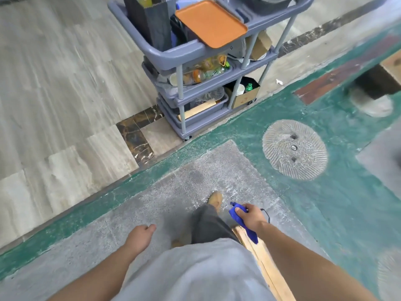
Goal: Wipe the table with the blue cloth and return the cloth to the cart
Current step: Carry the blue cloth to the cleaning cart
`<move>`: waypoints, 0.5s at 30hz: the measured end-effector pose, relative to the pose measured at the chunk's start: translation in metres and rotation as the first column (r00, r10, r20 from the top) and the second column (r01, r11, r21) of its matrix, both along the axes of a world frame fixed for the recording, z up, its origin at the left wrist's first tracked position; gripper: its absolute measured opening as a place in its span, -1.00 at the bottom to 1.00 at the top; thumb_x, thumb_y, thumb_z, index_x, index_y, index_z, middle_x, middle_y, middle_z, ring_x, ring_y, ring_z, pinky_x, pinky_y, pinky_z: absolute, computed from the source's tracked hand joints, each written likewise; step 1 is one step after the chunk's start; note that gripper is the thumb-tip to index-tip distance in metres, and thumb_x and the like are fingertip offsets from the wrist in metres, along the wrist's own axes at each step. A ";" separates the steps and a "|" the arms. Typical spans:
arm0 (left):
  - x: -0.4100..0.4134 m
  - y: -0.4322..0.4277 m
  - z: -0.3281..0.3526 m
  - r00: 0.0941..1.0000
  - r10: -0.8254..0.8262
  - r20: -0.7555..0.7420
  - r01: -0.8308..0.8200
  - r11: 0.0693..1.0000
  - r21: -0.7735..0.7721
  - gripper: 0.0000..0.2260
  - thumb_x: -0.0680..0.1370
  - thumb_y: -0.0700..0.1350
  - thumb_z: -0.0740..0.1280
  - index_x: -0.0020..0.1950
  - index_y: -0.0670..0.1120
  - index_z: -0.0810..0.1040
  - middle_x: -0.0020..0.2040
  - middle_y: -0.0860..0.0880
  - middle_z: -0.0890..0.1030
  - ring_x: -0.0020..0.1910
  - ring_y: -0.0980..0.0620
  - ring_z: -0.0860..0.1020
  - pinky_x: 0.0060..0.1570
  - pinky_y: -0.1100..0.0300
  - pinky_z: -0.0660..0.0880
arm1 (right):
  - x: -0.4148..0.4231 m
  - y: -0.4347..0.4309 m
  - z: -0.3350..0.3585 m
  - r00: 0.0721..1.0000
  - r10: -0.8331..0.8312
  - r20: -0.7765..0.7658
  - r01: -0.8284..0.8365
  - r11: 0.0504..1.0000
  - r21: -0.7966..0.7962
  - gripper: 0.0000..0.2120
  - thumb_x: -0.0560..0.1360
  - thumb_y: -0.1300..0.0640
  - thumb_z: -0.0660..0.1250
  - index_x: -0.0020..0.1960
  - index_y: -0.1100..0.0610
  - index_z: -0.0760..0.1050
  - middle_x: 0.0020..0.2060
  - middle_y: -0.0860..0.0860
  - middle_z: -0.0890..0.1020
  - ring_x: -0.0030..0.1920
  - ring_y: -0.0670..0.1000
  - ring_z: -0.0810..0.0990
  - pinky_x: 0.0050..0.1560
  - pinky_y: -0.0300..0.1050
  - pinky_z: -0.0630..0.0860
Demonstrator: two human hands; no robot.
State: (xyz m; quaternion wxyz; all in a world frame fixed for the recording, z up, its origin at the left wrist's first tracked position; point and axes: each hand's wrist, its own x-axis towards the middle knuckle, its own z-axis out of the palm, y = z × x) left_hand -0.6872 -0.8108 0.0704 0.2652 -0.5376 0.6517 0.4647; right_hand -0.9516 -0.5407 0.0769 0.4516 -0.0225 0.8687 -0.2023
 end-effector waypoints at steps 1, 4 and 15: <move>-0.027 -0.005 0.000 0.999 -0.046 -0.018 0.046 0.999 0.000 -0.64 0.71 0.09 0.20 -0.14 -0.15 0.47 -0.17 -0.15 0.52 -0.14 -0.13 0.51 -0.10 0.05 0.35 | -0.014 0.007 -0.004 1.000 -0.013 -0.004 0.014 1.000 0.023 -0.81 0.64 -0.03 0.29 0.08 0.09 0.56 -0.07 0.09 0.66 -0.02 0.14 0.62 0.02 -0.08 0.47; -0.112 -0.020 0.000 0.986 -0.153 -0.066 0.152 0.988 -0.015 -0.63 0.71 0.11 0.19 -0.15 -0.13 0.45 -0.18 -0.15 0.52 -0.17 -0.11 0.51 -0.10 0.05 0.35 | -0.063 0.023 -0.017 0.998 -0.058 0.010 0.057 0.994 0.090 -0.78 0.64 -0.05 0.27 0.11 0.08 0.57 -0.06 0.09 0.66 -0.04 0.13 0.60 0.01 -0.08 0.49; -0.339 -0.067 0.013 0.956 -0.289 -0.045 0.281 0.951 -0.130 -0.62 0.71 0.14 0.17 0.06 -0.10 0.62 0.05 -0.13 0.63 0.18 -0.18 0.62 0.02 0.09 0.39 | -0.266 -0.009 -0.011 0.998 -0.067 0.013 0.066 0.997 0.035 -0.75 0.64 -0.04 0.27 0.06 0.12 0.59 -0.12 0.11 0.71 -0.04 0.16 0.67 -0.02 -0.03 0.52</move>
